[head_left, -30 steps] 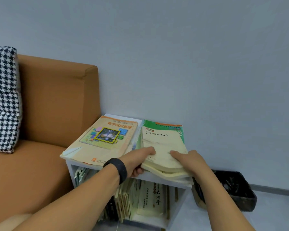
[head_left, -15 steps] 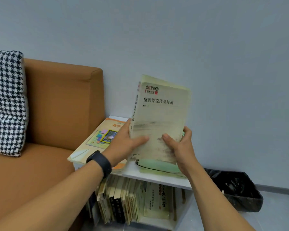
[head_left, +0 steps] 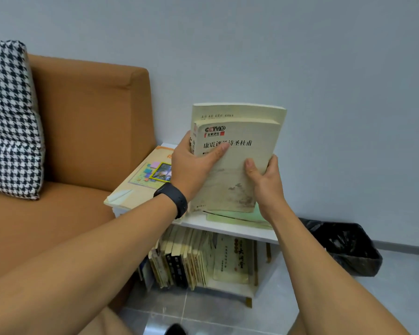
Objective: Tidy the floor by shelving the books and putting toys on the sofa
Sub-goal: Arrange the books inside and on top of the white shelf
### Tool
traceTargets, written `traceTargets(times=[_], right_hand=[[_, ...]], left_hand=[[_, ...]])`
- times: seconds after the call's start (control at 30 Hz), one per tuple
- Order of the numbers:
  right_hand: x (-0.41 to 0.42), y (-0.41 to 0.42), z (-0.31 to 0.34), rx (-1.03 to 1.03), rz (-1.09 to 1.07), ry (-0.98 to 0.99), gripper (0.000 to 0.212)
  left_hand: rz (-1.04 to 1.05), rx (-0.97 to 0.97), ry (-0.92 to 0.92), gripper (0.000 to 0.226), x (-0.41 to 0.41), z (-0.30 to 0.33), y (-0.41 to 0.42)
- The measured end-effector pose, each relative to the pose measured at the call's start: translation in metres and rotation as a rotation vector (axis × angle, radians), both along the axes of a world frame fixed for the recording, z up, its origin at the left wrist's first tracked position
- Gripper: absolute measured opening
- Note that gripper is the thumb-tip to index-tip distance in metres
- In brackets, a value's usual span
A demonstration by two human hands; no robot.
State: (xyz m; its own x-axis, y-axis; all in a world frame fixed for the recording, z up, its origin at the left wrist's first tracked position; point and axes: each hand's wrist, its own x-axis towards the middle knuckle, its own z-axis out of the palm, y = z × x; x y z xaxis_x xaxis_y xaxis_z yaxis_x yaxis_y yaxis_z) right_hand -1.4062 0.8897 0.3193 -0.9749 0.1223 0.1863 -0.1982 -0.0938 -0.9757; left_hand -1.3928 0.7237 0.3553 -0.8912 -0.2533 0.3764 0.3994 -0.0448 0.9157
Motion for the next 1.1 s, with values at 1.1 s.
traceTargets(times=[1.1], right_hand=[[0.105, -0.024, -0.155, 0.697, 0.611, -0.758, 0.045]], left_hand=[[-0.670, -0.718, -1.037, 0.035, 0.118, -0.160, -0.085]])
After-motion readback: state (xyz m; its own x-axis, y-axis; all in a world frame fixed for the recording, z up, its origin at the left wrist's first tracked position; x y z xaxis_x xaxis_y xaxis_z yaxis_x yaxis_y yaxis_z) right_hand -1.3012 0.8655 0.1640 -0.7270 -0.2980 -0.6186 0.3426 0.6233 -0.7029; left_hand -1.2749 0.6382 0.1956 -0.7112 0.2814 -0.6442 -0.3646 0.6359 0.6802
